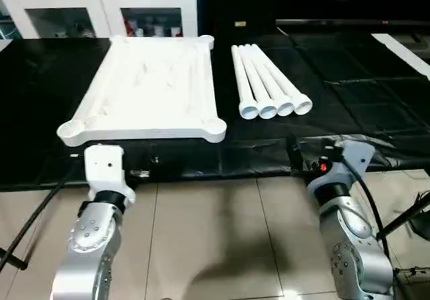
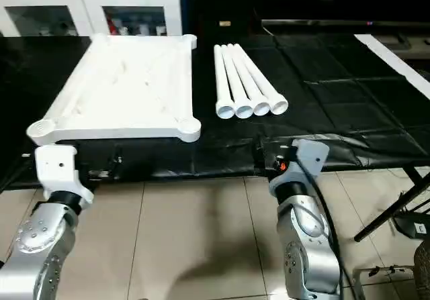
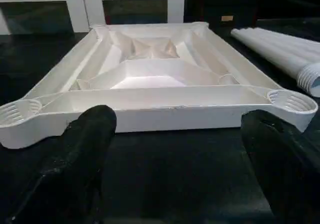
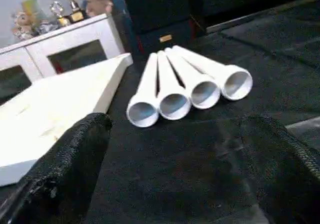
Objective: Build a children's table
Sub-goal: Move to table
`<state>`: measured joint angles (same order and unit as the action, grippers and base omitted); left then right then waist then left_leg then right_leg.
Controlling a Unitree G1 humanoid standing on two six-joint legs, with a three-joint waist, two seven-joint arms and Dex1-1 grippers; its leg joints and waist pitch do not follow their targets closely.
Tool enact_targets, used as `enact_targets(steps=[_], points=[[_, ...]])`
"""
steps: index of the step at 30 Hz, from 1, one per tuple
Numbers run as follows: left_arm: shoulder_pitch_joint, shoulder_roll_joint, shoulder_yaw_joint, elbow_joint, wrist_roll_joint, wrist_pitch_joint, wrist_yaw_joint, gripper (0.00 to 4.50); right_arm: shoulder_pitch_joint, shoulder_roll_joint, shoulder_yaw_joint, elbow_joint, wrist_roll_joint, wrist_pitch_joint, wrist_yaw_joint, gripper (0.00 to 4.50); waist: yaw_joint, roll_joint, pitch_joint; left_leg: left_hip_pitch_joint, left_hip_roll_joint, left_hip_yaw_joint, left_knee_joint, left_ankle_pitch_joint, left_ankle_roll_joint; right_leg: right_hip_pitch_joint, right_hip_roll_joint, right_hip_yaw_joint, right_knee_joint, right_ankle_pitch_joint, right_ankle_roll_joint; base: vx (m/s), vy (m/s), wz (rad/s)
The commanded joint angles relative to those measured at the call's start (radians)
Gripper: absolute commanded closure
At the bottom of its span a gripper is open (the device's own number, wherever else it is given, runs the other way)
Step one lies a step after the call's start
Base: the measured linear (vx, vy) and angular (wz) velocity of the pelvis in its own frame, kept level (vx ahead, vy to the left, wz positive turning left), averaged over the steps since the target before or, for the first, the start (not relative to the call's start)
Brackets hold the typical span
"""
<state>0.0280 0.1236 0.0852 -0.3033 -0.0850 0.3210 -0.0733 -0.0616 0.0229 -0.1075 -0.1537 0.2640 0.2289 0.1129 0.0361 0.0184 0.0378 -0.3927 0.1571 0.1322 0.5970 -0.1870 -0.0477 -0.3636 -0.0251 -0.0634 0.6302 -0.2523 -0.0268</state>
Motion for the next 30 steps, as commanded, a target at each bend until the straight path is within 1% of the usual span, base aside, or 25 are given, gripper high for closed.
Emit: enact_targets(steps=[1, 2, 3, 5, 6, 8, 11, 13, 14, 15, 16, 17, 18, 19, 20, 21, 22, 23, 24, 25, 26, 27, 28, 29, 30], points=[[0.000, -0.003, 0.003, -0.026, -0.010, 0.012, 0.001, 0.00, 0.010, -0.017, 0.014, -0.007, -0.006, -0.019, 0.039, 0.13, 0.001, 0.002, -0.031, 0.019, 0.079, -0.023, -0.085, -0.261, 0.008, 0.032, -0.116, 0.068, -0.093, -0.115, -0.111, 0.000, 0.000, 0.00], [0.000, -0.002, 0.002, -0.026, -0.012, 0.010, -0.003, 0.00, 0.006, -0.014, 0.008, -0.003, -0.022, -0.029, 0.018, 0.13, 0.001, 0.003, -0.031, 0.018, 0.077, -0.020, -0.086, -0.266, 0.004, 0.029, -0.117, 0.071, -0.095, -0.145, -0.106, 0.000, 0.000, 0.00], [-0.001, 0.001, 0.000, -0.027, -0.012, 0.007, -0.007, 0.00, -0.003, -0.016, 0.007, 0.004, -0.079, -0.017, -0.046, 0.13, 0.001, 0.003, -0.032, 0.018, 0.077, -0.019, -0.086, -0.262, 0.000, 0.028, -0.116, 0.071, -0.096, -0.151, -0.104, 0.000, 0.000, 0.00], [-0.002, 0.002, -0.001, -0.029, -0.009, 0.006, -0.006, 0.00, -0.007, -0.030, 0.014, 0.003, -0.115, 0.033, -0.081, 0.13, 0.001, -0.002, -0.034, 0.020, 0.075, -0.014, -0.085, -0.236, -0.012, 0.026, -0.112, 0.073, -0.093, -0.127, -0.097, 0.000, 0.000, 0.00], [-0.003, 0.002, 0.002, -0.031, -0.014, 0.003, -0.011, 0.00, 0.000, -0.051, 0.034, -0.007, -0.092, 0.037, -0.022, 0.13, 0.002, 0.001, -0.034, 0.021, 0.074, -0.014, -0.084, -0.234, -0.010, 0.027, -0.111, 0.073, -0.091, -0.115, -0.093, 0.000, 0.000, 0.00], [-0.004, 0.001, 0.007, -0.032, -0.018, 0.001, -0.013, 0.00, 0.008, -0.072, 0.055, -0.018, -0.084, 0.045, 0.020, 0.13, 0.003, -0.002, -0.035, 0.017, 0.073, -0.012, -0.079, -0.221, 0.004, 0.031, -0.114, 0.075, -0.092, -0.095, -0.088, 0.000, 0.000, 0.00], [-0.006, 0.002, 0.012, -0.032, -0.021, 0.001, -0.013, 0.00, 0.012, -0.061, 0.058, -0.030, -0.044, 0.042, 0.046, 0.13, 0.004, -0.006, -0.038, 0.014, 0.073, -0.010, -0.076, -0.185, 0.023, 0.033, -0.115, 0.074, -0.090, -0.063, -0.093, 0.000, 0.000, 0.00], [-0.007, 0.004, 0.015, -0.032, -0.023, 0.002, -0.012, 0.00, 0.014, -0.054, 0.062, -0.039, -0.021, 0.055, 0.056, 0.13, 0.004, -0.004, -0.036, 0.024, 0.075, -0.011, -0.079, -0.257, 0.014, 0.036, -0.113, 0.073, -0.094, -0.153, -0.091, 0.000, 0.000, 0.00], [-0.007, 0.004, 0.017, -0.032, -0.023, 0.003, -0.011, 0.00, 0.014, -0.060, 0.072, -0.038, -0.030, 0.057, 0.058, 0.13, 0.002, -0.005, -0.033, 0.029, 0.076, -0.011, -0.083, -0.321, 0.006, 0.038, -0.109, 0.073, -0.100, -0.238, -0.084, 0.000, 0.000, 0.00], [-0.007, 0.004, 0.018, -0.032, -0.023, 0.003, -0.011, 0.00, 0.014, -0.062, 0.074, -0.038, -0.034, 0.056, 0.058, 0.13, 0.002, -0.004, -0.032, 0.032, 0.075, -0.009, -0.084, -0.349, 0.003, 0.040, -0.107, 0.072, -0.104, -0.281, -0.080, 0.000, 0.000, 0.00], [-0.006, 0.003, 0.018, -0.033, -0.023, 0.004, -0.011, 0.00, 0.013, -0.071, 0.088, -0.034, -0.060, 0.053, 0.057, 0.13, 0.002, -0.004, -0.029, 0.042, 0.071, -0.006, -0.085, -0.405, 0.004, 0.042, -0.102, 0.070, -0.115, -0.365, -0.075, 0.000, 0.000, 0.00], [-0.006, 0.003, 0.018, -0.035, -0.022, 0.004, -0.011, 0.00, 0.011, -0.081, 0.102, -0.033, -0.081, 0.056, 0.059, 0.13, 0.003, -0.004, -0.027, 0.046, 0.068, -0.004, -0.086, -0.421, 0.011, 0.047, -0.099, 0.068, -0.124, -0.416, -0.070, 0.000, 0.000, 0.00], [-0.005, 0.003, 0.018, -0.037, -0.022, 0.005, -0.012, 0.00, 0.012, -0.083, 0.108, -0.033, -0.084, 0.056, 0.064, 0.13, 0.002, -0.004, -0.019, 0.056, 0.065, -0.002, -0.088, -0.461, 0.010, 0.044, -0.096, 0.064, -0.133, -0.475, -0.067, 0.000, 0.000, 0.00], [-0.005, 0.003, 0.017, -0.039, -0.022, 0.005, -0.012, 0.00, 0.013, -0.085, 0.107, -0.035, -0.086, 0.059, 0.057, 0.13, 0.013, -0.021, -0.013, 0.002, 0.045, -0.016, -0.095, -0.433, 0.051, 0.092, -0.125, 0.043, -0.146, -0.536, -0.056, 0.000, 0.000, 0.00], [-0.004, 0.003, 0.016, -0.040, -0.023, 0.005, -0.012, 0.00, 0.013, -0.086, 0.106, -0.036, -0.087, 0.060, 0.053, 0.13, 0.016, -0.003, -0.016, 0.004, 0.045, -0.018, -0.094, -0.423, 0.062, 0.095, -0.138, 0.038, -0.154, -0.594, -0.047, 0.021, 0.009, 0.18], [-0.003, 0.003, 0.015, -0.041, -0.023, 0.005, -0.011, 0.00, 0.014, -0.085, 0.103, -0.037, -0.082, 0.063, 0.052, 0.13, 0.019, -0.015, -0.019, -0.016, 0.034, -0.029, -0.081, -0.375, 0.110, 0.121, -0.162, 0.017, -0.172, -0.629, -0.043, 0.041, 0.015, 0.42], [-0.002, 0.003, 0.015, -0.042, -0.023, 0.005, -0.012, 0.00, 0.011, -0.086, 0.102, -0.034, -0.081, 0.062, 0.057, 0.13, 0.017, 0.000, -0.024, -0.024, 0.031, -0.032, -0.069, -0.278, 0.155, 0.150, -0.166, -0.024, -0.191, -0.571, -0.054, 0.041, 0.015, 0.42], [-0.001, 0.003, 0.016, -0.043, -0.024, 0.005, -0.012, 0.00, 0.009, -0.081, 0.098, -0.032, -0.074, 0.062, 0.061, 0.13, 0.019, 0.006, -0.023, -0.023, 0.031, -0.034, -0.070, -0.265, 0.163, 0.156, -0.161, -0.038, -0.194, -0.540, -0.059, 0.081, 0.027, 0.51], [0.000, 0.004, 0.017, -0.043, -0.025, 0.006, -0.013, 0.00, 0.007, -0.078, 0.097, -0.032, -0.067, 0.062, 0.065, 0.13, 0.020, 0.013, -0.022, -0.008, 0.033, -0.037, -0.075, -0.274, 0.167, 0.155, -0.149, -0.053, -0.193, -0.506, -0.069, 0.108, 0.037, 0.62], [0.002, 0.006, 0.017, -0.044, -0.026, 0.007, -0.014, 0.00, 0.007, -0.070, 0.090, -0.034, -0.051, 0.063, 0.064, 0.13, 0.010, 0.019, -0.029, 0.006, 0.033, -0.053, -0.084, -0.256, 0.196, 0.164, -0.114, -0.078, -0.178, -0.394, -0.088, 0.108, 0.037, 0.62], [0.002, 0.008, 0.018, -0.044, -0.027, 0.008, -0.015, 0.00, 0.006, -0.062, 0.082, -0.035, -0.037, 0.068, 0.060, 0.13, -0.035, 0.033, -0.026, 0.143, 0.139, -0.105, -0.114, -0.389, 0.161, 0.057, -0.056, -0.052, -0.079, -0.274, -0.103, 0.177, 0.041, 0.53], [0.001, 0.009, 0.018, -0.044, -0.028, 0.009, -0.015, 0.00, 0.006, -0.059, 0.078, -0.035, -0.028, 0.077, 0.056, 0.13, -0.043, 0.032, -0.040, 0.173, 0.168, -0.135, -0.124, -0.390, 0.178, 0.036, -0.051, -0.037, -0.026, -0.200, -0.086, 0.189, 0.026, 0.22], [-0.002, 0.011, 0.021, -0.042, -0.029, 0.011, -0.015, 0.00, 0.008, -0.059, 0.078, -0.033, -0.021, 0.087, 0.058, 0.13, -0.041, 0.023, -0.036, 0.184, 0.173, -0.152, -0.101, -0.220, 0.337, -0.033, -0.062, -0.002, 0.052, -0.110, 0.009, 0.189, 0.026, 0.22], [-0.003, 0.011, 0.021, -0.041, -0.029, 0.011, -0.015, 0.00, 0.008, -0.059, 0.079, -0.032, -0.018, 0.089, 0.059, 0.13, -0.041, 0.023, -0.036, 0.184, 0.173, -0.152, -0.101, -0.220, 0.337, -0.033, -0.062, -0.002, 0.052, -0.110, 0.009, 0.144, -0.006, 0.10], [-0.005, 0.011, 0.022, -0.041, -0.029, 0.012, -0.015, 0.00, 0.009, -0.061, 0.082, -0.031, -0.017, 0.089, 0.060, 0.13, -0.040, 0.016, -0.026, 0.160, 0.150, -0.118, -0.101, -0.128, 0.410, -0.050, -0.068, 0.007, 0.071, -0.053, 0.048, 0.116, -0.045, 0.05]])
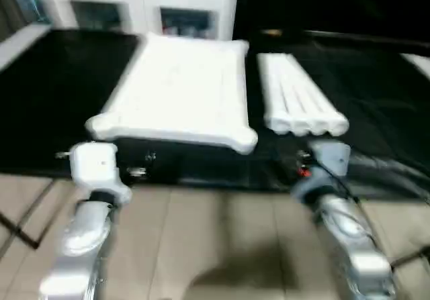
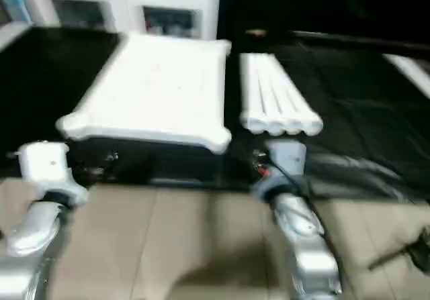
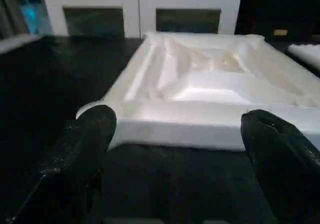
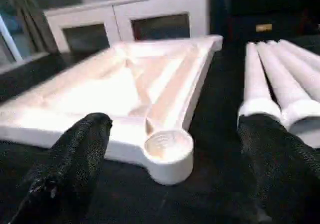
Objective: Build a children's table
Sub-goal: Move to table
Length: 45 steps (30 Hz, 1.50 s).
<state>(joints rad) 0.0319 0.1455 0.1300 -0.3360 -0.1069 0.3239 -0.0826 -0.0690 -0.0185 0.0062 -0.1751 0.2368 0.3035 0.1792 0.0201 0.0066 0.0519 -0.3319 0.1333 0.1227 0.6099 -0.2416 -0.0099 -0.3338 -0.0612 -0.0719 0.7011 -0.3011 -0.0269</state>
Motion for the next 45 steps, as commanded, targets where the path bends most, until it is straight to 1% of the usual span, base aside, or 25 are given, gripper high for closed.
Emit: enact_targets(steps=[1, 2, 4, 6, 9, 11, 13, 15, 16, 17, 19, 22, 23, 25, 26, 27, 29, 30, 31, 33, 37, 38, 42, 43, 45], points=[[-0.009, -0.010, -0.023, -0.008, -0.007, 0.010, -0.006, 0.00, 0.017, -0.021, -0.030, -0.009, 0.008, 0.013, -0.006, 0.13, -0.026, 0.005, -0.044, 0.073, 0.122, -0.060, -0.102, -0.080, 0.360, -0.065, -0.046, 0.037, -0.062, 0.074, 0.037, 0.116, -0.045, 0.05], [-0.009, -0.011, -0.022, -0.009, -0.007, 0.011, -0.006, 0.00, 0.017, -0.024, -0.028, -0.009, 0.003, 0.011, -0.007, 0.13, -0.008, -0.045, -0.048, 0.006, 0.027, 0.010, -0.066, -0.215, 0.249, 0.009, -0.081, 0.100, -0.160, 0.021, 0.031, 0.078, -0.093, 0.04], [-0.009, -0.011, -0.023, -0.011, -0.006, 0.012, -0.006, 0.00, 0.013, -0.027, -0.029, -0.008, -0.001, 0.012, -0.008, 0.13, 0.039, -0.045, -0.047, -0.073, 0.024, -0.016, 0.071, -0.118, 0.136, 0.109, -0.220, 0.203, -0.230, -0.366, -0.099, 0.090, -0.103, 0.01], [-0.009, -0.011, -0.023, -0.011, -0.007, 0.012, -0.006, 0.00, 0.010, -0.028, -0.030, -0.008, -0.002, 0.017, -0.008, 0.13, 0.041, -0.042, -0.048, -0.105, 0.022, -0.025, 0.068, -0.006, 0.087, 0.117, -0.165, 0.163, -0.211, -0.291, -0.189, 0.108, -0.049, -0.06], [-0.008, -0.011, -0.028, -0.007, -0.008, 0.011, -0.010, 0.00, 0.006, -0.025, -0.033, -0.015, 0.005, 0.023, 0.000, 0.13, 0.018, 0.031, -0.029, -0.047, 0.068, -0.014, -0.074, -0.024, 0.059, 0.072, -0.042, 0.036, -0.192, -0.283, -0.181, 0.122, 0.015, -0.01], [-0.011, -0.011, -0.035, -0.002, -0.006, 0.010, -0.014, 0.00, 0.005, -0.030, -0.032, -0.020, 0.004, 0.029, -0.003, 0.13, -0.037, 0.046, -0.064, 0.088, 0.137, -0.098, -0.104, -0.215, 0.146, -0.002, -0.003, 0.004, -0.094, -0.098, -0.145, 0.154, 0.060, 0.02], [-0.015, -0.012, -0.035, -0.001, -0.006, 0.012, -0.014, 0.00, 0.007, -0.035, -0.030, -0.021, 0.003, 0.026, -0.005, 0.13, -0.057, 0.034, -0.068, 0.135, 0.165, -0.146, -0.082, 0.026, 0.417, -0.079, -0.028, 0.017, -0.025, -0.002, -0.026, 0.163, 0.035, 0.07], [-0.023, -0.015, -0.031, 0.002, -0.005, 0.017, -0.013, 0.00, 0.008, -0.039, -0.027, -0.021, 0.001, 0.024, -0.009, 0.13, -0.059, 0.011, -0.069, 0.109, 0.130, -0.122, -0.067, 0.098, 0.458, -0.069, -0.054, 0.043, -0.058, 0.056, -0.014, 0.115, -0.020, 0.03], [-0.023, -0.016, -0.030, 0.002, -0.006, 0.018, -0.011, 0.00, 0.009, -0.039, -0.027, -0.021, 0.001, 0.024, -0.009, 0.13, -0.025, -0.023, -0.061, -0.015, 0.006, -0.021, -0.007, 0.033, 0.364, 0.050, -0.090, 0.102, -0.151, 0.138, -0.080, 0.104, -0.044, 0.03], [-0.024, -0.015, -0.030, 0.002, -0.009, 0.019, -0.007, 0.00, 0.009, -0.038, -0.028, -0.020, -0.001, 0.026, -0.008, 0.13, 0.010, -0.034, -0.074, -0.101, -0.013, -0.017, 0.081, -0.022, 0.261, 0.153, -0.182, 0.188, -0.191, 0.134, -0.140, 0.146, -0.045, 0.06], [-0.023, -0.013, -0.031, 0.003, -0.010, 0.019, -0.007, 0.00, 0.009, -0.036, -0.029, -0.020, -0.001, 0.027, -0.008, 0.13, 0.017, -0.030, -0.062, -0.132, 0.003, -0.025, 0.079, 0.032, 0.115, 0.153, -0.141, 0.144, -0.182, 0.164, -0.196, 0.146, -0.037, -0.02], [-0.022, -0.009, -0.028, 0.002, -0.013, 0.019, -0.010, 0.00, 0.010, -0.032, -0.030, -0.020, -0.006, 0.025, -0.012, 0.13, -0.010, 0.050, -0.049, -0.049, 0.080, -0.062, -0.075, 0.011, 0.104, 0.100, -0.015, 0.014, -0.152, -0.069, -0.135, 0.106, 0.009, -0.07], [-0.022, -0.008, -0.027, 0.003, -0.014, 0.019, -0.011, 0.00, 0.010, -0.032, -0.030, -0.020, -0.009, 0.025, -0.013, 0.13, -0.045, 0.065, -0.059, 0.068, 0.136, -0.130, -0.093, -0.092, 0.212, 0.006, 0.012, -0.002, -0.067, -0.098, -0.101, 0.161, 0.031, -0.02], [-0.023, -0.007, -0.027, 0.003, -0.014, 0.019, -0.013, 0.00, 0.006, -0.031, -0.030, -0.017, 0.001, 0.056, -0.018, 0.13, -0.061, 0.047, -0.076, 0.119, 0.176, -0.184, -0.076, 0.049, 0.464, -0.081, -0.023, 0.024, 0.016, -0.059, 0.035, 0.151, 0.001, 0.05], [-0.023, -0.007, -0.028, 0.002, -0.014, 0.019, -0.014, 0.00, 0.004, -0.033, -0.028, -0.016, 0.001, 0.059, -0.019, 0.13, -0.061, 0.051, -0.075, 0.132, 0.204, -0.122, -0.068, 0.081, 0.399, -0.108, -0.040, 0.036, 0.017, -0.032, 0.045, 0.088, -0.014, 0.06], [-0.024, -0.008, -0.028, 0.002, -0.013, 0.019, -0.014, 0.00, 0.003, -0.035, -0.027, -0.015, 0.000, 0.060, -0.020, 0.13, -0.041, 0.038, -0.063, 0.108, 0.205, -0.060, -0.087, 0.042, 0.308, -0.107, -0.036, 0.021, 0.026, 0.013, 0.049, 0.063, -0.037, -0.26], [-0.024, -0.011, -0.029, 0.002, -0.012, 0.019, -0.014, 0.00, 0.000, -0.035, -0.027, -0.011, -0.004, 0.043, -0.019, 0.13, -0.022, -0.048, -0.039, 0.046, 0.086, 0.072, -0.067, -0.359, 0.096, -0.045, -0.052, 0.087, -0.139, -0.106, -0.054, 0.064, -0.069, -0.41], [-0.024, -0.011, -0.030, 0.002, -0.011, 0.018, -0.013, 0.00, -0.002, -0.037, -0.026, -0.010, -0.006, 0.031, -0.012, 0.13, 0.021, -0.062, -0.030, -0.026, 0.000, 0.062, 0.032, -0.322, 0.107, 0.026, -0.125, 0.142, -0.206, -0.365, -0.007, 0.087, -0.108, -0.34], [-0.023, -0.011, -0.030, 0.001, -0.011, 0.018, -0.012, 0.00, -0.003, -0.039, -0.025, -0.012, -0.008, 0.029, -0.008, 0.13, 0.034, -0.050, -0.061, -0.086, 0.017, -0.013, 0.107, -0.076, 0.074, 0.101, -0.192, 0.188, -0.203, -0.547, -0.041, 0.087, -0.108, -0.34], [-0.023, -0.011, -0.030, 0.000, -0.012, 0.018, -0.011, 0.00, -0.004, -0.037, -0.027, -0.012, -0.005, 0.036, -0.006, 0.13, 0.030, -0.045, -0.057, -0.109, 0.014, -0.024, 0.095, -0.010, 0.061, 0.098, -0.160, 0.170, -0.191, -0.425, -0.078, 0.074, -0.066, -0.08], [-0.019, -0.008, -0.024, -0.007, -0.013, 0.020, -0.011, 0.00, -0.009, -0.036, -0.020, -0.009, 0.008, 0.047, 0.004, 0.13, 0.009, 0.039, -0.038, -0.038, 0.090, -0.038, -0.079, -0.164, 0.039, 0.049, -0.031, 0.030, -0.171, -0.334, -0.123, 0.089, 0.001, -0.05], [-0.020, -0.007, -0.023, -0.008, -0.013, 0.020, -0.011, 0.00, -0.011, -0.036, -0.020, -0.008, 0.009, 0.048, 0.003, 0.13, -0.008, 0.045, -0.063, 0.041, 0.129, -0.076, -0.094, -0.238, 0.069, 0.019, -0.017, 0.020, -0.131, -0.192, -0.138, 0.115, 0.065, -0.01], [-0.021, -0.008, -0.020, -0.009, -0.011, 0.021, -0.011, 0.00, -0.017, -0.036, -0.018, 0.000, 0.008, 0.045, 0.002, 0.13, -0.040, 0.028, -0.063, 0.093, 0.141, -0.109, -0.079, -0.083, 0.326, -0.044, -0.044, 0.026, -0.072, 0.071, -0.124, 0.131, 0.035, 0.08], [-0.022, -0.008, -0.021, -0.008, -0.010, 0.021, -0.010, 0.00, -0.020, -0.036, -0.017, 0.005, 0.005, 0.042, 0.004, 0.13, -0.011, -0.006, -0.063, -0.051, 0.029, -0.015, -0.018, 0.003, 0.305, 0.094, -0.101, 0.090, -0.151, 0.223, -0.186, 0.111, 0.007, 0.11], [-0.023, -0.008, -0.022, -0.008, -0.010, 0.020, -0.009, 0.00, -0.021, -0.035, -0.018, 0.007, 0.003, 0.042, 0.005, 0.13, 0.020, -0.015, -0.070, -0.099, 0.023, -0.008, 0.030, 0.016, 0.217, 0.147, -0.149, 0.127, -0.192, 0.113, -0.176, 0.098, -0.009, 0.04]])
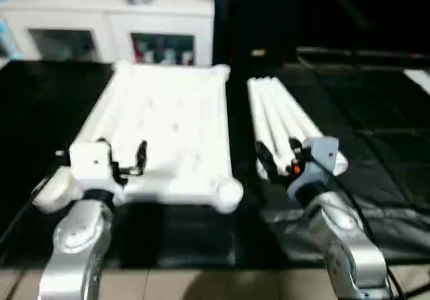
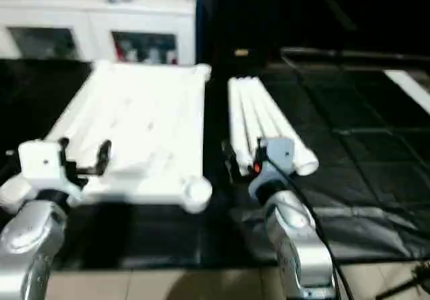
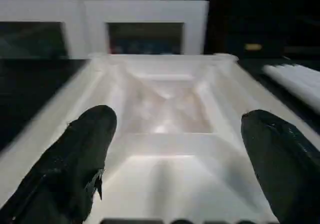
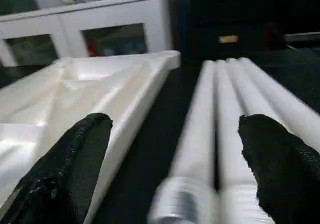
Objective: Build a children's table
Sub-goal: Move to table
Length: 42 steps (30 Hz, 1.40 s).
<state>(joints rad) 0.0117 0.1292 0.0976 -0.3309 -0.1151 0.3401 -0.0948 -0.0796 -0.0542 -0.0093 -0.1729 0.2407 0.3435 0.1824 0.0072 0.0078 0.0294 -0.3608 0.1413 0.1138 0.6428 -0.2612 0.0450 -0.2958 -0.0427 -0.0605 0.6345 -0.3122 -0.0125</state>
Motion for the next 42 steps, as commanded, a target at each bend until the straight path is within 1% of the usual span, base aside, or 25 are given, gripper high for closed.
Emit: enact_targets(steps=[1, 2, 3, 4, 5, 6, 7, 8, 9, 10, 11, 12, 13, 14, 15, 16, 18, 20, 23, 27, 30, 36, 39, 40, 42], points=[[-0.004, 0.009, 0.009, -0.011, -0.002, 0.003, 0.003, 0.00, -0.011, 0.002, -0.002, 0.006, -0.003, 0.001, 0.002, 0.13, 0.041, -0.006, -0.057, -0.080, 0.022, -0.005, -0.015, 0.083, 0.104, 0.120, -0.136, 0.102, -0.116, 0.129, -0.172, 0.095, -0.009, 0.02], [-0.006, 0.010, 0.008, -0.009, -0.002, 0.003, 0.002, 0.00, -0.012, 0.003, -0.003, 0.006, -0.006, 0.001, 0.002, 0.13, 0.033, 0.006, -0.056, -0.074, 0.023, -0.005, -0.045, 0.138, 0.076, 0.112, -0.074, 0.062, -0.090, 0.199, -0.136, 0.088, -0.007, 0.01], [-0.008, 0.011, 0.008, -0.007, -0.002, 0.003, 0.002, 0.00, -0.012, 0.004, -0.004, 0.007, -0.007, 0.000, 0.003, 0.13, 0.032, 0.021, -0.060, -0.042, 0.034, -0.012, -0.060, 0.172, 0.074, 0.093, -0.050, 0.040, -0.074, 0.233, -0.114, 0.126, -0.018, 0.02], [-0.008, 0.011, 0.007, -0.007, -0.006, 0.000, -0.002, 0.00, -0.012, 0.004, -0.005, 0.006, -0.008, 0.000, 0.002, 0.13, 0.003, 0.037, -0.072, 0.070, 0.088, -0.072, -0.075, 0.275, 0.186, 0.012, -0.015, -0.001, -0.011, 0.249, -0.075, 0.126, -0.018, 0.02], [-0.010, 0.008, 0.006, -0.007, -0.017, -0.007, -0.014, 0.00, -0.011, 0.003, -0.006, 0.005, -0.007, 0.000, -0.001, 0.13, -0.030, 0.051, -0.083, 0.188, 0.168, -0.166, -0.065, 0.506, 0.392, -0.133, -0.035, -0.005, 0.055, 0.052, -0.022, 0.132, -0.033, 0.00], [-0.011, 0.007, 0.006, -0.009, -0.023, 0.002, -0.016, 0.00, -0.012, 0.001, -0.005, 0.005, -0.008, -0.002, -0.002, 0.13, -0.030, 0.042, -0.083, 0.190, 0.192, -0.182, -0.057, 0.651, 0.453, -0.153, -0.056, 0.015, 0.065, 0.011, 0.014, 0.000, 0.000, 0.00], [-0.015, 0.004, 0.004, -0.013, -0.039, 0.026, -0.027, 0.00, -0.012, -0.004, -0.003, 0.005, -0.011, -0.006, -0.005, 0.13, -0.015, 0.027, -0.070, 0.149, 0.188, -0.164, -0.045, 0.835, 0.468, -0.164, -0.096, 0.056, 0.058, 0.091, 0.052, 0.000, 0.000, 0.00], [-0.018, 0.006, 0.002, -0.015, -0.044, 0.034, -0.034, 0.00, -0.013, -0.009, 0.000, 0.006, -0.015, -0.010, -0.003, 0.13, -0.012, 0.011, -0.067, 0.108, 0.144, -0.128, -0.036, 0.826, 0.424, -0.146, -0.105, 0.073, 0.025, 0.186, 0.053, -0.109, 0.027, 0.00], [-0.022, 0.010, -0.004, -0.017, -0.052, 0.045, -0.047, 0.00, -0.013, -0.016, 0.005, 0.006, -0.024, -0.019, -0.001, 0.13, 0.009, -0.033, -0.056, 0.021, 0.009, -0.028, -0.008, 0.536, 0.261, -0.078, -0.102, 0.099, -0.060, 0.320, 0.062, -0.137, 0.024, 0.09], [-0.028, 0.020, -0.014, -0.018, -0.058, 0.049, -0.068, 0.00, -0.013, -0.021, 0.008, 0.004, -0.029, -0.026, 0.005, 0.13, 0.026, -0.032, -0.050, -0.025, -0.006, -0.022, -0.018, 0.318, 0.156, -0.036, -0.126, 0.121, -0.053, 0.376, 0.017, -0.137, 0.024, 0.09], [-0.032, 0.028, -0.021, -0.019, -0.061, 0.051, -0.082, 0.00, -0.014, -0.024, 0.009, 0.004, -0.035, -0.030, 0.004, 0.13, 0.027, -0.018, -0.058, -0.027, 0.012, -0.026, -0.037, 0.272, 0.070, -0.024, -0.113, 0.105, -0.034, 0.474, -0.022, -0.055, -0.049, 0.06], [-0.034, 0.041, -0.031, -0.019, -0.059, 0.051, -0.098, 0.00, -0.015, -0.035, 0.014, 0.004, -0.055, -0.031, -0.002, 0.13, 0.025, -0.016, -0.058, -0.021, 0.015, -0.024, -0.043, 0.248, 0.035, -0.026, -0.101, 0.093, -0.033, 0.486, -0.039, -0.067, -0.056, -0.02], [-0.039, 0.058, -0.044, -0.017, -0.055, 0.054, -0.119, 0.00, -0.018, -0.048, 0.020, 0.007, -0.079, -0.034, -0.002, 0.13, 0.019, -0.008, -0.048, -0.016, 0.021, -0.021, -0.059, 0.138, -0.026, -0.032, -0.083, 0.078, -0.044, 0.380, -0.073, -0.067, -0.056, -0.02], [-0.044, 0.069, -0.053, -0.013, -0.049, 0.055, -0.129, 0.00, -0.019, -0.055, 0.022, 0.004, -0.083, -0.028, 0.003, 0.13, 0.014, 0.009, -0.039, -0.011, 0.032, -0.022, -0.080, 0.005, -0.070, -0.029, -0.080, 0.072, -0.053, 0.199, -0.109, -0.089, -0.034, -0.05], [-0.047, 0.076, -0.057, -0.009, -0.045, 0.055, -0.135, 0.00, -0.019, -0.059, 0.022, 0.003, -0.083, -0.025, 0.007, 0.13, 0.011, 0.009, -0.036, -0.011, 0.035, -0.020, -0.087, -0.053, -0.089, -0.027, -0.075, 0.070, -0.061, 0.109, -0.116, -0.104, -0.020, -0.05], [-0.053, 0.085, -0.065, -0.003, -0.037, 0.052, -0.144, 0.00, -0.020, -0.060, 0.016, -0.004, -0.063, -0.016, 0.026, 0.13, 0.007, 0.012, -0.028, 0.000, 0.047, -0.019, -0.101, -0.185, -0.116, -0.040, -0.071, 0.069, -0.075, -0.069, -0.131, -0.104, -0.020, -0.05], [-0.063, 0.095, -0.075, 0.008, -0.028, 0.045, -0.155, 0.00, -0.022, -0.063, 0.007, -0.016, -0.043, -0.001, 0.038, 0.13, -0.003, 0.013, -0.012, 0.017, 0.050, -0.014, -0.110, -0.391, -0.156, -0.063, -0.071, 0.070, -0.106, -0.369, -0.091, -0.108, -0.002, 0.00], [-0.069, 0.101, -0.082, 0.015, -0.024, 0.043, -0.162, 0.00, -0.024, -0.076, 0.010, -0.021, -0.036, 0.007, 0.045, 0.13, -0.005, 0.014, -0.013, 0.016, 0.050, -0.012, -0.110, -0.388, -0.157, -0.069, -0.073, 0.075, -0.114, -0.407, -0.067, -0.091, 0.002, 0.02], [-0.080, 0.117, -0.100, 0.026, -0.023, 0.043, -0.187, 0.00, -0.022, -0.079, 0.002, -0.029, -0.007, 0.015, 0.055, 0.13, -0.007, 0.016, -0.016, 0.004, 0.050, -0.007, -0.113, -0.330, -0.149, -0.065, -0.071, 0.075, -0.111, -0.364, -0.062, -0.062, 0.000, 0.01], [-0.090, 0.145, -0.123, 0.038, -0.019, 0.040, -0.220, 0.00, -0.022, -0.076, -0.006, -0.036, -0.008, 0.038, 0.048, 0.13, -0.007, 0.013, -0.018, 0.000, 0.048, -0.007, -0.114, -0.312, -0.146, -0.070, -0.071, 0.076, -0.114, -0.388, -0.050, 0.000, 0.000, 0.00], [-0.118, 0.198, -0.160, 0.057, -0.012, 0.043, -0.299, 0.00, -0.032, -0.120, 0.010, -0.020, -0.077, 0.050, 0.038, 0.13, -0.004, 0.012, -0.021, 0.000, 0.048, -0.004, -0.113, -0.282, -0.147, -0.071, -0.068, 0.078, -0.111, -0.337, -0.061, 0.000, 0.000, 0.00], [-0.153, 0.265, -0.202, 0.076, -0.015, 0.051, -0.404, 0.00, -0.047, -0.161, -0.001, -0.009, -0.047, -0.029, 0.109, 0.13, -0.003, 0.016, -0.033, -0.007, 0.052, 0.003, -0.109, -0.205, -0.133, -0.060, -0.068, 0.080, -0.091, -0.156, -0.125, 0.010, -0.002, 0.00], [-0.167, 0.338, -0.239, 0.069, -0.031, 0.077, -0.509, 0.00, -0.059, -0.205, -0.006, -0.035, -0.021, 0.025, 0.159, 0.13, 0.004, 0.029, -0.045, -0.011, 0.050, 0.007, -0.095, -0.011, -0.111, -0.046, -0.062, 0.076, -0.064, 0.143, -0.174, 0.062, -0.010, -0.01], [-0.166, 0.353, -0.243, 0.064, -0.039, 0.086, -0.533, 0.00, -0.063, -0.212, -0.005, -0.036, -0.025, 0.030, 0.163, 0.13, 0.001, 0.025, -0.049, -0.010, 0.046, 0.011, -0.091, 0.035, -0.103, -0.041, -0.059, 0.075, -0.060, 0.221, -0.188, 0.064, -0.007, -0.01], [-0.166, 0.373, -0.248, 0.059, -0.049, 0.096, -0.561, 0.00, -0.066, -0.223, -0.001, -0.041, -0.028, 0.026, 0.175, 0.13, 0.003, 0.026, -0.053, -0.011, 0.044, 0.013, -0.088, 0.073, -0.097, -0.038, -0.059, 0.075, -0.056, 0.278, -0.199, 0.028, -0.001, -0.01]])
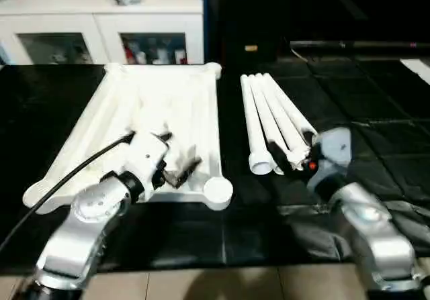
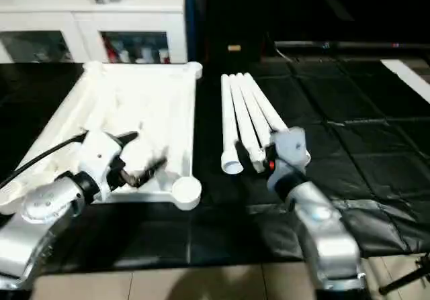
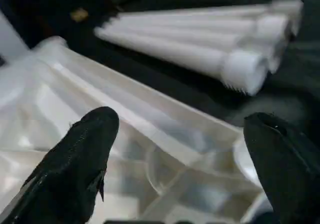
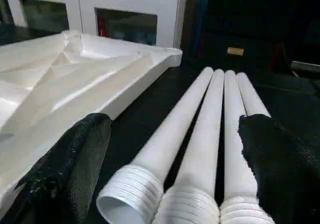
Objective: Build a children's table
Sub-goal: Move to table, then move table base
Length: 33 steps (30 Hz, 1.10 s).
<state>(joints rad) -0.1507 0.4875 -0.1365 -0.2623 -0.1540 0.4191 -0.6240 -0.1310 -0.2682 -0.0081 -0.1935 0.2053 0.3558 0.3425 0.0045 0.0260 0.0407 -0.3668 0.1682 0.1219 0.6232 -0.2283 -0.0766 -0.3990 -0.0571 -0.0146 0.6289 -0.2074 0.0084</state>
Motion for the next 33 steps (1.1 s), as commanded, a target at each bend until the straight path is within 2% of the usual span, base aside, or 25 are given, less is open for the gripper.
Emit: enact_targets(steps=[1, 3, 5, 10, 12, 13, 14, 16, 17, 20, 21, 23, 24, 25, 27, 28, 29, 30, 31, 33], points=[[-0.010, 0.048, -0.025, -0.011, -0.026, 0.026, -0.081, 0.00, -0.016, -0.033, 0.007, -0.039, 0.018, 0.051, 0.045, 0.13, 0.007, 0.006, -0.064, -0.005, 0.016, 0.007, -0.068, 0.045, 0.032, 0.067, -0.043, 0.028, -0.050, 0.192, -0.228, 0.000, 0.000, 0.00], [-0.029, 0.080, -0.039, -0.002, -0.024, 0.022, -0.129, 0.00, -0.018, -0.066, 0.021, -0.053, 0.019, 0.067, 0.086, 0.13, 0.009, 0.004, -0.057, -0.003, 0.021, 0.010, -0.073, -0.003, 0.037, 0.064, -0.044, 0.028, -0.055, 0.137, -0.235, 0.000, 0.000, 0.00], [-0.053, 0.102, -0.052, 0.019, -0.001, 0.001, -0.157, 0.00, -0.020, -0.089, 0.033, -0.060, 0.027, 0.073, 0.127, 0.13, 0.010, 0.004, -0.050, 0.000, 0.028, 0.011, -0.081, -0.077, 0.031, 0.062, -0.048, 0.028, -0.064, 0.018, -0.231, 0.000, 0.000, 0.00], [-0.111, 0.182, -0.087, 0.074, -0.007, -0.022, -0.297, 0.00, -0.026, -0.169, 0.071, -0.082, 0.041, 0.086, 0.224, 0.13, 0.014, 0.008, -0.043, 0.008, 0.032, 0.014, -0.089, -0.181, 0.006, 0.053, -0.050, 0.032, -0.076, -0.168, -0.203, 0.000, 0.000, 0.00], [-0.131, 0.198, -0.091, 0.100, -0.009, -0.023, -0.330, 0.00, -0.023, -0.188, 0.073, -0.103, 0.067, 0.106, 0.262, 0.13, 0.014, 0.009, -0.043, 0.006, 0.034, 0.014, -0.090, -0.179, 0.000, 0.053, -0.052, 0.033, -0.076, -0.170, -0.199, 0.000, 0.000, 0.00], [-0.147, 0.204, -0.096, 0.122, -0.010, -0.034, -0.355, 0.19, -0.020, -0.201, 0.074, -0.116, 0.083, 0.121, 0.284, 0.05, 0.016, 0.013, -0.044, 0.011, 0.033, 0.016, -0.090, -0.183, 0.000, 0.050, -0.051, 0.034, -0.078, -0.166, -0.199, 0.000, 0.000, 0.00], [-0.162, 0.204, -0.098, 0.144, -0.016, -0.037, -0.376, 0.19, -0.017, -0.214, 0.078, -0.126, 0.088, 0.126, 0.302, 0.05, 0.017, 0.013, -0.045, 0.011, 0.034, 0.016, -0.089, -0.179, 0.000, 0.051, -0.051, 0.034, -0.076, -0.155, -0.202, 0.000, 0.000, 0.00], [-0.189, 0.203, -0.107, 0.183, -0.018, -0.048, -0.403, 0.19, -0.014, -0.235, 0.087, -0.140, 0.094, 0.141, 0.329, 0.05, 0.021, 0.012, -0.048, 0.010, 0.034, 0.018, -0.087, -0.146, 0.003, 0.053, -0.052, 0.034, -0.071, -0.101, -0.214, 0.000, 0.000, 0.00], [-0.206, 0.206, -0.117, 0.209, -0.010, -0.058, -0.418, 0.32, -0.013, -0.249, 0.094, -0.148, 0.096, 0.152, 0.346, 0.00, 0.022, 0.015, -0.048, 0.010, 0.035, 0.018, -0.086, -0.139, 0.003, 0.053, -0.052, 0.034, -0.070, -0.088, -0.219, 0.000, 0.000, 0.00], [-0.234, 0.216, -0.143, 0.260, -0.003, -0.067, -0.474, 0.57, -0.006, -0.281, 0.115, -0.174, 0.096, 0.168, 0.384, 0.00, 0.029, 0.013, -0.052, 0.008, 0.033, 0.020, -0.083, -0.108, 0.008, 0.057, -0.052, 0.035, -0.065, -0.039, -0.227, 0.000, 0.000, 0.00], [-0.243, 0.219, -0.151, 0.278, -0.002, -0.072, -0.491, 0.59, -0.004, -0.290, 0.120, -0.181, 0.100, 0.171, 0.390, 0.00, 0.030, 0.013, -0.051, 0.008, 0.033, 0.019, -0.083, -0.105, 0.010, 0.057, -0.052, 0.035, -0.066, -0.038, -0.227, 0.000, 0.000, 0.00], [-0.267, 0.218, -0.168, 0.336, 0.000, -0.086, -0.527, 0.78, 0.000, -0.314, 0.142, -0.206, 0.118, 0.200, 0.417, 0.00, 0.032, 0.019, -0.052, 0.012, 0.034, 0.020, -0.083, -0.115, 0.009, 0.055, -0.052, 0.035, -0.068, -0.044, -0.234, 0.000, 0.000, 0.00], [-0.267, 0.218, -0.168, 0.336, 0.000, -0.086, -0.527, 0.78, 0.000, -0.314, 0.142, -0.206, 0.118, 0.200, 0.417, 0.00, 0.031, 0.017, -0.052, 0.012, 0.034, 0.021, -0.083, -0.120, 0.008, 0.056, -0.052, 0.035, -0.067, -0.043, -0.236, 0.000, 0.000, 0.00], [-0.301, 0.206, -0.193, 0.411, 0.029, -0.095, -0.550, 0.91, 0.001, -0.324, 0.160, -0.223, 0.111, 0.230, 0.422, 0.00, 0.032, 0.014, -0.050, 0.011, 0.034, 0.021, -0.085, -0.130, 0.005, 0.055, -0.051, 0.034, -0.070, -0.062, -0.234, 0.000, 0.000, 0.00], [-0.314, 0.199, -0.199, 0.439, 0.038, -0.104, -0.556, 1.03, -0.002, -0.326, 0.164, -0.225, 0.108, 0.240, 0.419, 0.00, 0.033, 0.018, -0.050, 0.014, 0.035, 0.020, -0.086, -0.139, -0.001, 0.054, -0.053, 0.035, -0.071, -0.081, -0.232, 0.000, 0.000, 0.00], [-0.327, 0.186, -0.203, 0.467, 0.042, -0.110, -0.559, 1.03, -0.006, -0.329, 0.168, -0.225, 0.109, 0.252, 0.418, 0.00, 0.032, 0.016, -0.048, 0.013, 0.035, 0.021, -0.087, -0.150, -0.008, 0.055, -0.054, 0.036, -0.073, -0.099, -0.233, 0.000, 0.000, 0.00], [-0.337, 0.179, -0.208, 0.489, 0.048, -0.121, -0.561, 1.22, -0.008, -0.331, 0.170, -0.225, 0.109, 0.260, 0.420, 0.00, 0.033, 0.014, -0.049, 0.014, 0.036, 0.020, -0.087, -0.158, -0.012, 0.056, -0.056, 0.036, -0.074, -0.117, -0.230, 0.000, 0.000, 0.00], [-0.345, 0.173, -0.213, 0.507, 0.053, -0.130, -0.562, 1.32, -0.010, -0.335, 0.173, -0.226, 0.108, 0.267, 0.423, 0.00, 0.032, 0.015, -0.050, 0.013, 0.036, 0.020, -0.087, -0.154, -0.014, 0.056, -0.056, 0.037, -0.073, -0.111, -0.232, 0.000, 0.000, 0.00], [-0.354, 0.165, -0.217, 0.526, 0.057, -0.142, -0.563, 1.37, -0.012, -0.340, 0.178, -0.227, 0.103, 0.269, 0.427, 0.00, 0.033, 0.010, -0.051, 0.012, 0.037, 0.020, -0.086, -0.143, -0.011, 0.057, -0.057, 0.037, -0.072, -0.096, -0.234, 0.000, 0.000, 0.00], [-0.371, 0.152, -0.221, 0.560, 0.064, -0.162, -0.561, 1.52, -0.012, -0.347, 0.186, -0.231, 0.097, 0.272, 0.432, 0.00, 0.034, 0.012, -0.052, 0.010, 0.036, 0.020, -0.084, -0.125, -0.007, 0.058, -0.057, 0.037, -0.070, -0.071, -0.235, 0.000, 0.000, 0.00]])
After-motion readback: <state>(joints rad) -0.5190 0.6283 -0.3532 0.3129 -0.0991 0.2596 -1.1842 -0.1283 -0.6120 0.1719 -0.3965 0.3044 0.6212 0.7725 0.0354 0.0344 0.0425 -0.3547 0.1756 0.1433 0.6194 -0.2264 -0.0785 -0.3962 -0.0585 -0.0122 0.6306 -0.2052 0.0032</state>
